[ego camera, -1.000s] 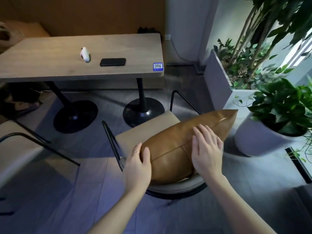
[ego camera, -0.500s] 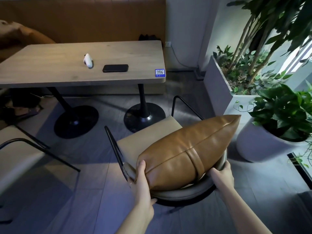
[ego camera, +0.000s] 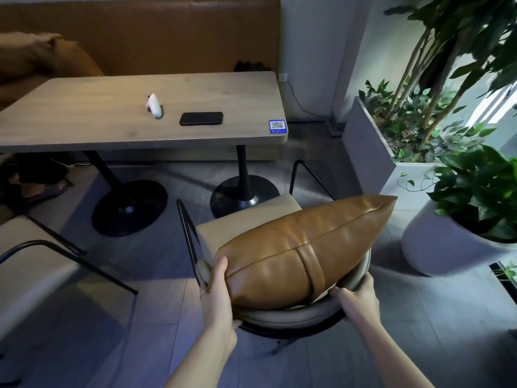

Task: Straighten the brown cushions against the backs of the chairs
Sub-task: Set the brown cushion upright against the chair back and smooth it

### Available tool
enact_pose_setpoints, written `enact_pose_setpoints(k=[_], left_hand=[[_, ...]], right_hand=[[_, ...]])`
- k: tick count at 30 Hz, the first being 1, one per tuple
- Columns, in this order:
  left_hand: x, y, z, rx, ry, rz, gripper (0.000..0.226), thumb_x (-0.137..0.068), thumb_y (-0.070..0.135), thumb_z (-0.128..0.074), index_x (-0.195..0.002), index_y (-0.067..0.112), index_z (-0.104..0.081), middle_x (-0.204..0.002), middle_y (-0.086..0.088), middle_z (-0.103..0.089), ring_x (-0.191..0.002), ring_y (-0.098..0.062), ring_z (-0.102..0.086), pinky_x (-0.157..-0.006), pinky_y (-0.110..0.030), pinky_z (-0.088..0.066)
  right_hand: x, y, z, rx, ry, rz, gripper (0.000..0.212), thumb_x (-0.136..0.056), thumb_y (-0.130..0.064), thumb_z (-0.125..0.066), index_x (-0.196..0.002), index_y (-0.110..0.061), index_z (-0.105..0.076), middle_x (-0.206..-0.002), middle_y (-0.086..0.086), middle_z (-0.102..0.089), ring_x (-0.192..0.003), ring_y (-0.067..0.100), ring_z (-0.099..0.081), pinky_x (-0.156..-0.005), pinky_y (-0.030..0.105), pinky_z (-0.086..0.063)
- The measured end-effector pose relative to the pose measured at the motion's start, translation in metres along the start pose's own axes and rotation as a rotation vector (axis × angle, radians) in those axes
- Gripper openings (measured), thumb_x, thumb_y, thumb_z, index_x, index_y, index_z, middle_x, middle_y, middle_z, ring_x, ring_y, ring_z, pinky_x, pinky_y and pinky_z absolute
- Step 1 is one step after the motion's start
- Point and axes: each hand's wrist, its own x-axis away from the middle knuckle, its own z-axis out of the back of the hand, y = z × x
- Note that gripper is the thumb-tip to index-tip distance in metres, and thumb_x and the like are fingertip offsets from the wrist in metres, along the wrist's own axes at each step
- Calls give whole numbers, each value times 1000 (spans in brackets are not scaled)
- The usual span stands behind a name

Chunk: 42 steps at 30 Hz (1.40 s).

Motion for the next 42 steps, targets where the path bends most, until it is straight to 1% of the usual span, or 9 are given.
enact_pose_setpoints(k=[4, 8, 14, 26, 31, 34, 37, 39, 42], left_hand=[[-21, 25, 13, 6, 21, 2, 120, -47, 79, -77, -148, 27, -41, -134, -8, -60, -117, -37, -58, -98, -65, -48], [-45, 54, 28, -19, 42, -40, 85, -63, 70, -78, -129, 23, -53, -123, -8, -66, -110, -34, -62, -98, -59, -51], [-81, 111, 48, -21, 61, -96, 103, -56, 65, -83, -141, 17, -49, -127, -12, -65, -106, -36, -64, -93, -57, -54], [-150, 200, 72, -73, 85, -136, 100, -61, 60, -84, -143, 14, -49, -126, -14, -64, -93, -35, -63, -67, -49, -53], [-171, 216, 79, -123, -9, -119, 100, -48, 68, -84, -134, 23, -58, -122, -12, -70, -103, -36, -66, -81, -53, -55], [-157, 223, 76, -373, 256, -387, 96, -65, 60, -81, -144, 18, -47, -144, -14, -54, -125, -38, -55, -105, -53, -44], [-131, 230, 56, -855, 468, -847, 83, -84, 35, -73, -153, 24, -29, -164, -16, -26, -148, -39, -28, -119, -60, -22], [-112, 227, 33, -1184, 391, -1088, 87, -83, 34, -73, -155, 28, -25, -169, -14, -15, -155, -33, -12, -122, -57, -9], [-85, 204, -16, -1515, 10, -1172, 102, -80, 56, -73, -158, 38, -10, -171, -6, -8, -156, -27, -3, -125, -55, -6]], right_hand=[[11, -11, -29, 51, -2, 2, 80, -72, -31, -78, -137, -17, -33, -117, 16, -61, -108, 42, -58, -94, 48, -49], [20, -19, -61, 58, -22, 18, 81, -75, -35, -79, -135, -12, -30, -129, 24, -56, -113, 45, -56, -88, 45, -44], [34, -40, -114, 24, -62, 41, 84, -78, -37, -80, -136, -10, -25, -137, 29, -43, -115, 46, -52, -85, 44, -40], [49, -93, -204, 7, -128, 59, 92, -74, -46, -84, -131, -10, -22, -131, 29, -37, -98, 47, -56, -81, 47, -49], [54, -96, -210, -67, -187, 46, 89, -74, -55, -80, -129, -15, -22, -128, 21, -40, -94, 37, -49, -82, 45, -47], [36, -92, -193, -59, -222, 30, 96, -57, -74, -73, -124, -20, -30, -125, 11, -56, -109, 36, -61, -93, 55, -55], [10, -100, -161, -48, -187, 51, 75, -71, -58, -78, -120, -21, -35, -120, 8, -57, -106, 32, -59, -94, 57, -54], [-6, -113, -144, -74, -196, 42, 73, -77, -41, -80, -129, -21, -33, -117, 6, -53, -103, 31, -57, -93, 58, -55], [-30, -135, -135, -34, -228, 64, 89, -68, -27, -77, -143, -32, -29, -118, 3, -59, -105, 30, -60, -94, 55, -55]])
